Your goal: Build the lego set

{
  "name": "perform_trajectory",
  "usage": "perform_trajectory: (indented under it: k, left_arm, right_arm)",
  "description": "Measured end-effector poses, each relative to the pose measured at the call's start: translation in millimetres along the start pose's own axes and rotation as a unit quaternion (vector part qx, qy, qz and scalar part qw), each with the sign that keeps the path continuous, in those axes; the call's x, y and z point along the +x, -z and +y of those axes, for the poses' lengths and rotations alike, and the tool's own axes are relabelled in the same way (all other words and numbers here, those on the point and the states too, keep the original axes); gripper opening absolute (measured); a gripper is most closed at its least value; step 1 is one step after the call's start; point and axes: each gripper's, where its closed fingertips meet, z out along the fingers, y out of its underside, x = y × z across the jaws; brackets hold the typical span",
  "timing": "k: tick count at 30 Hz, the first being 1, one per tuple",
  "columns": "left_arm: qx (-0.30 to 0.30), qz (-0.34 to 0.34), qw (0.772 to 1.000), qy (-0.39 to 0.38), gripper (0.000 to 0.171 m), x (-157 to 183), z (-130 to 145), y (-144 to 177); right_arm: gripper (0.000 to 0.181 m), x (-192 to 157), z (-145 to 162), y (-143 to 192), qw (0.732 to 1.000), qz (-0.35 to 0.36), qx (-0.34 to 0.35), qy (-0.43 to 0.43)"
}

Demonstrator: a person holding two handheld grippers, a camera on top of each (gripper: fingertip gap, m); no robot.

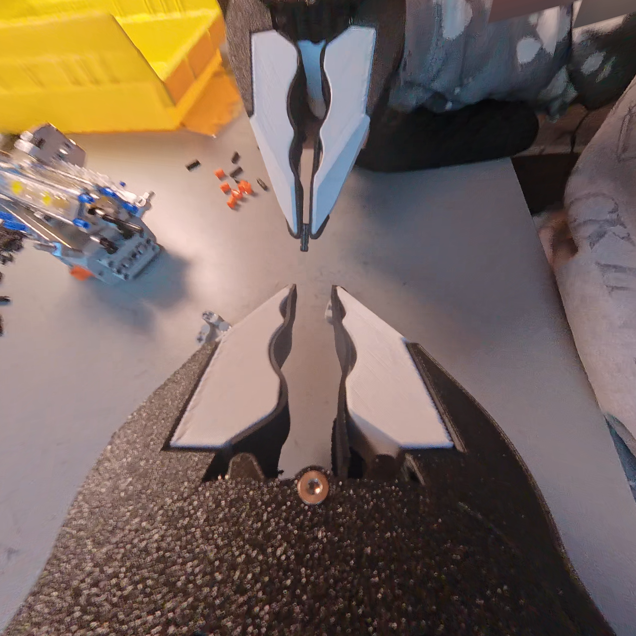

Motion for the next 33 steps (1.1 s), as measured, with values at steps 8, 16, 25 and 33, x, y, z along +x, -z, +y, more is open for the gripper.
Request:
perform_trajectory:
  k: [8,16,25,33]
  left_arm:
    - [-0.104,0.049,0.993,-0.009,0.019,11.1,28.9,-18.3]
    - [-0.109,0.035,0.993,-0.027,0.005,10.1,29.6,-21.7]
    - [-0.111,0.041,0.993,-0.006,0.004,12.5,28.9,-22.1]
    - [-0.113,0.039,0.993,0.004,0.004,14.7,28.0,-23.1]
  right_arm:
    - [0.003,-16.0,27.8,-21.0,0.995,-0.040,-0.091,0.007]
    - [0.003,-15.7,33.6,-27.2,0.993,-0.040,-0.114,0.010]
    - [0.003,-17.1,33.7,-27.8,0.991,-0.029,-0.131,0.031]
    - [0.003,-19.1,37.5,-29.7,0.988,-0.021,-0.147,0.046]
